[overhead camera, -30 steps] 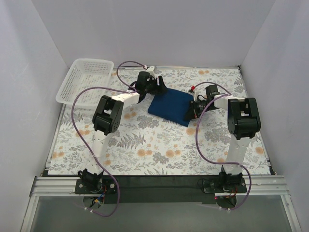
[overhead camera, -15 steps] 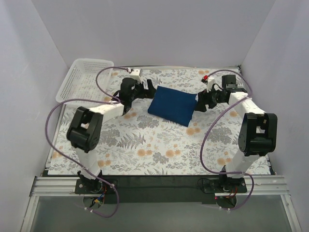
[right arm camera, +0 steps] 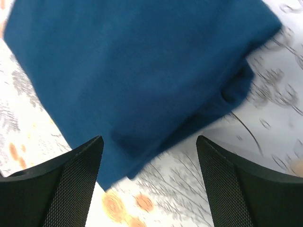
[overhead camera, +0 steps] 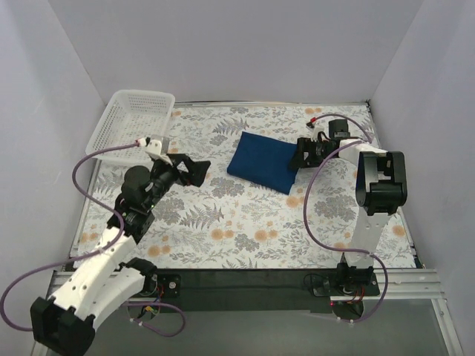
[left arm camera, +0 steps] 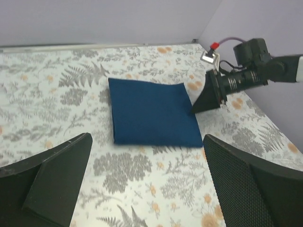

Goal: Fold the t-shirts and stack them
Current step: Neatly place the folded tshirt to the corner

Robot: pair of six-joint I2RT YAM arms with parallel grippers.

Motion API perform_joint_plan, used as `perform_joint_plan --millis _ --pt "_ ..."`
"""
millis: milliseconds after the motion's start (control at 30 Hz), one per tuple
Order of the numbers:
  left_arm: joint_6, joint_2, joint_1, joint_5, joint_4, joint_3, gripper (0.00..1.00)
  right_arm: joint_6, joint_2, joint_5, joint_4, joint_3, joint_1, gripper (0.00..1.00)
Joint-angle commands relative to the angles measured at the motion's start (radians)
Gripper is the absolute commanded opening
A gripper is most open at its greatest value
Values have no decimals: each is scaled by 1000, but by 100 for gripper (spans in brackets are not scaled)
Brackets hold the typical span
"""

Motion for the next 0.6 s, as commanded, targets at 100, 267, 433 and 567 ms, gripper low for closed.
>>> perform_joint_plan --millis 100,267,433,567 --pt "-84 -306 7 -20 -302 -115 98 131 122 -33 -5 23 107 70" --pt "-123 -438 7 -46 -377 -144 97 142 119 126 -9 19 144 46" --pt "-129 -426 7 -46 -422 -124 97 81 69 246 -32 25 34 1" --pt "-129 -427 7 -29 -425 -127 96 -140 70 271 -135 105 -66 1"
